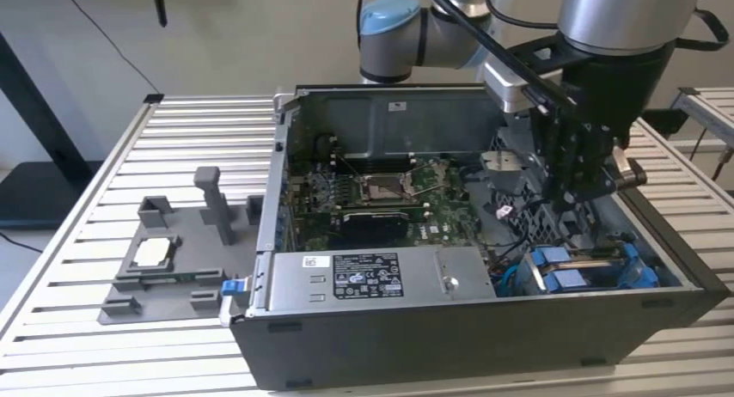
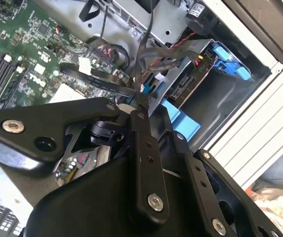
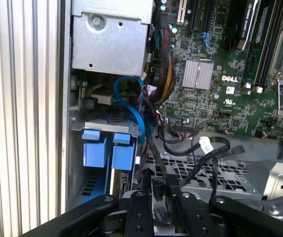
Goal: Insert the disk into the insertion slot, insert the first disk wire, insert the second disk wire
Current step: 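Insert the second disk wire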
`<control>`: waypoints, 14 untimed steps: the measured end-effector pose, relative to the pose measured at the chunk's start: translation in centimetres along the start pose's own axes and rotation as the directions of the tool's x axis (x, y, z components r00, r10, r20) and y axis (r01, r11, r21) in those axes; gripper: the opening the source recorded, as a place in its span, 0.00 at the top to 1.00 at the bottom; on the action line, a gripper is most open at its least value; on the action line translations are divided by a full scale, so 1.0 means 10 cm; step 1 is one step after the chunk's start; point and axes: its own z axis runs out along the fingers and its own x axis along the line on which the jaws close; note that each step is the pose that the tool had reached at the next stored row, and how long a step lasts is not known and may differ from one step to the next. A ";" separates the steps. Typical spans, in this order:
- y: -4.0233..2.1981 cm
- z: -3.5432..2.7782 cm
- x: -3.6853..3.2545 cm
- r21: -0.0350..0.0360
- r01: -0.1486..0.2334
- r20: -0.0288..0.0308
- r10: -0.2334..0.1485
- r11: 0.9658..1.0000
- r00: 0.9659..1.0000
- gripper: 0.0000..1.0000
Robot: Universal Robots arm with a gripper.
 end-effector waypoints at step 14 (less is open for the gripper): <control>0.040 0.024 0.001 0.004 0.000 -0.001 0.000 1.000 1.000 0.73</control>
